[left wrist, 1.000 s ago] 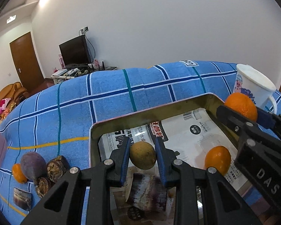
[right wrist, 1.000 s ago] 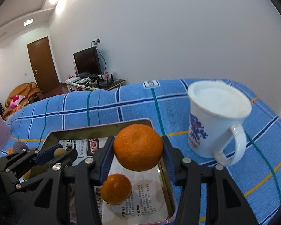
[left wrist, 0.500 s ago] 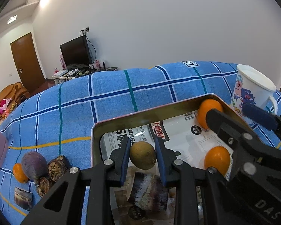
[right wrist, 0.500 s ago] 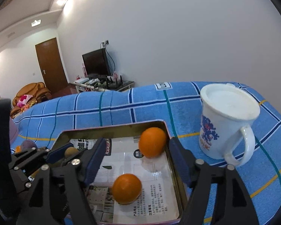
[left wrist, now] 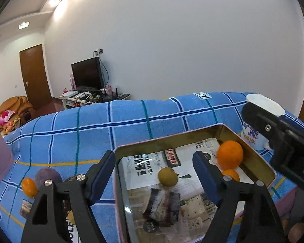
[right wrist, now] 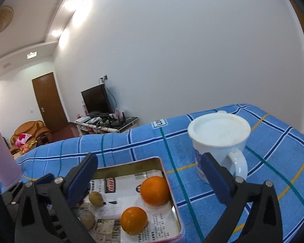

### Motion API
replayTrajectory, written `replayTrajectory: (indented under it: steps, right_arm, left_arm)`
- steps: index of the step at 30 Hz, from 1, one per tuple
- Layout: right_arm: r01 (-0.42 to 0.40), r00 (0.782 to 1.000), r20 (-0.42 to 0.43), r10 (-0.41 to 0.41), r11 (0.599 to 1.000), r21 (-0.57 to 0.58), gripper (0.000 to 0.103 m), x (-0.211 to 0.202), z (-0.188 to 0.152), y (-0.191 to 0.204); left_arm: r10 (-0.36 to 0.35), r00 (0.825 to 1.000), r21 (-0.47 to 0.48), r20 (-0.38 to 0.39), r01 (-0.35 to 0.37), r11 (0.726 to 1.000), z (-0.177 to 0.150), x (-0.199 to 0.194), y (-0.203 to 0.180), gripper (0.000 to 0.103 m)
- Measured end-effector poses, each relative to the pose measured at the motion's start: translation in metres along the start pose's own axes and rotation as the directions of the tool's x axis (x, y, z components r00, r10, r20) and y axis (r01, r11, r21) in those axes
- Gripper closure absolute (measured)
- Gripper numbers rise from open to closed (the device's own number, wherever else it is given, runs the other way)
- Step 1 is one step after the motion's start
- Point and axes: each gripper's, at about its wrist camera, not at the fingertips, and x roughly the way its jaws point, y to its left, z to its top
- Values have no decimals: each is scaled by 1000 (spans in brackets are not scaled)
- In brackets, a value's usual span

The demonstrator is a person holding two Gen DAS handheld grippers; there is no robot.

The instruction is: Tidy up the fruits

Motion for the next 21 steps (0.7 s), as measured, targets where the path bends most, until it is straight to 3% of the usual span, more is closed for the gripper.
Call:
replayTrajectory:
  steps: [9, 13, 21]
  right_arm:
    - [56, 987, 150, -54, 998, -12, 0, -25, -3, 1]
    - [71, 981, 182, -65, 997, -24, 0, -31, -2, 3]
    - [92, 969, 233, -88, 996, -6, 0, -46, -5, 6]
  left_arm:
    - [77, 995, -31, 65, -75, 997, -1, -19, 22, 23]
    - [177, 981, -23, 82, -175, 984, -5, -23, 28, 23]
    - [203, 973, -23, 111, -201, 979, -14, -34, 36, 23]
